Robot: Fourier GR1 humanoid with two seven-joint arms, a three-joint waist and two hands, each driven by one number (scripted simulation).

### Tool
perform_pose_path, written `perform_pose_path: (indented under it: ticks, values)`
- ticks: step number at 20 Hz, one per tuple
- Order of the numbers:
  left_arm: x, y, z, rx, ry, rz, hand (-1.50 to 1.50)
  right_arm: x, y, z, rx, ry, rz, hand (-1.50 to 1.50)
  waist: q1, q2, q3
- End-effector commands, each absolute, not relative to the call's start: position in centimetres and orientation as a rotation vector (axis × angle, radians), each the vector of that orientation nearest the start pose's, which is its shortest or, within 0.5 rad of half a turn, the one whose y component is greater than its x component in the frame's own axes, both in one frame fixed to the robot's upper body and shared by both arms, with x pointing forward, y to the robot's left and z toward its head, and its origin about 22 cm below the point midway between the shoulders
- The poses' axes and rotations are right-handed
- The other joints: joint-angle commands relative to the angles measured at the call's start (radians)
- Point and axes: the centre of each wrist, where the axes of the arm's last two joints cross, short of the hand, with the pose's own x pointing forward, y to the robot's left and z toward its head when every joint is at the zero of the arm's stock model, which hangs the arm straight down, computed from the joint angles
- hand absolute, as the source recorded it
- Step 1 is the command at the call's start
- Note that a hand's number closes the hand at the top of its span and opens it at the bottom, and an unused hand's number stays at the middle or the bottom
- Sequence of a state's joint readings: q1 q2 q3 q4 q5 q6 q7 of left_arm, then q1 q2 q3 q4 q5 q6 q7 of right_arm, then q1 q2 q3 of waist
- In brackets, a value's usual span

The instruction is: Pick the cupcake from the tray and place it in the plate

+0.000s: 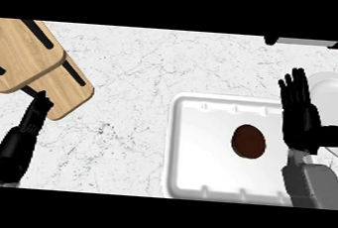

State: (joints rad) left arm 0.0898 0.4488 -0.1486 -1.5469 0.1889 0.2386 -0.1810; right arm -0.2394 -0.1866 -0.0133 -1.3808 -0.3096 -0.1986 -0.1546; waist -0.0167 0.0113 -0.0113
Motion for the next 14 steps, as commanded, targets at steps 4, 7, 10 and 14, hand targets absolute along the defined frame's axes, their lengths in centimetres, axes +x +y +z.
perform_pose_path:
  ticks: [4,7,10,14]
  values:
    - [21.6,29.4,-1.4,0.299,-1.427,-0.070,0.00,30.0,-25.6,7.1,0.301,-1.741,0.123,1.50,0.008,-0.014,0.012]
    - [21.5,29.3,-1.8,0.292,-1.390,-0.058,0.00,30.9,-29.2,12.3,-0.215,-1.838,0.648,1.50,-0.005,-0.026,-0.034]
    - [21.2,29.2,-2.1,0.283,-1.348,-0.024,0.00,30.1,-30.9,13.7,-0.526,-1.857,0.948,1.50,-0.027,-0.021,-0.004]
    - [22.2,26.7,-1.3,0.234,-1.303,-0.005,0.00,26.5,-29.4,1.0,-0.177,-1.829,0.240,1.50,-0.005,-0.002,0.018]
